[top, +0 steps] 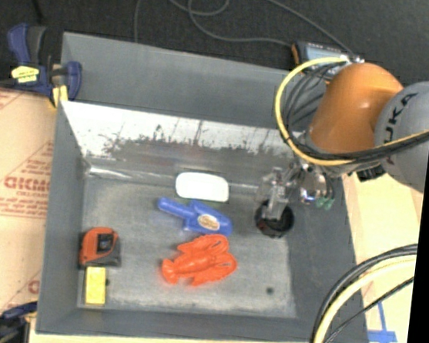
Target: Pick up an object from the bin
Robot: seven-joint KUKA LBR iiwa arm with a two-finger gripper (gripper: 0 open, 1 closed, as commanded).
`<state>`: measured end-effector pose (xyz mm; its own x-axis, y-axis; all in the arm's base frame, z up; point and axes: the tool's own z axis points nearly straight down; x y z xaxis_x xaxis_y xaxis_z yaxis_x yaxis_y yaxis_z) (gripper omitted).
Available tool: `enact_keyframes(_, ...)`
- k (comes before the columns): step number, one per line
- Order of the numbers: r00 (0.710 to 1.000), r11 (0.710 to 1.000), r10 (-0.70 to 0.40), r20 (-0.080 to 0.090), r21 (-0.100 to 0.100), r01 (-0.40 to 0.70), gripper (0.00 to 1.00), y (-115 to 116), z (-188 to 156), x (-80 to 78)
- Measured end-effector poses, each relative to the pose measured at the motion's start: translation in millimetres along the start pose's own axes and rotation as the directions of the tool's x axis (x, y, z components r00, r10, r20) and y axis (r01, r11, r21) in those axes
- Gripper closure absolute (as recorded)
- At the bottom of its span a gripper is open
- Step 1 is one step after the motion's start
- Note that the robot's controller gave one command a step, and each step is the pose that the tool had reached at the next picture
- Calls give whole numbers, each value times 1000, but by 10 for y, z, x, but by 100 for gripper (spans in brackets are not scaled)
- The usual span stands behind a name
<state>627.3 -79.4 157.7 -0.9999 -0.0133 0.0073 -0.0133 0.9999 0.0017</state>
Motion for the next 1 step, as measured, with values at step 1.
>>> enact_keyframes(1,1000,1000,-7,8,3,7,100,115,-708,77)
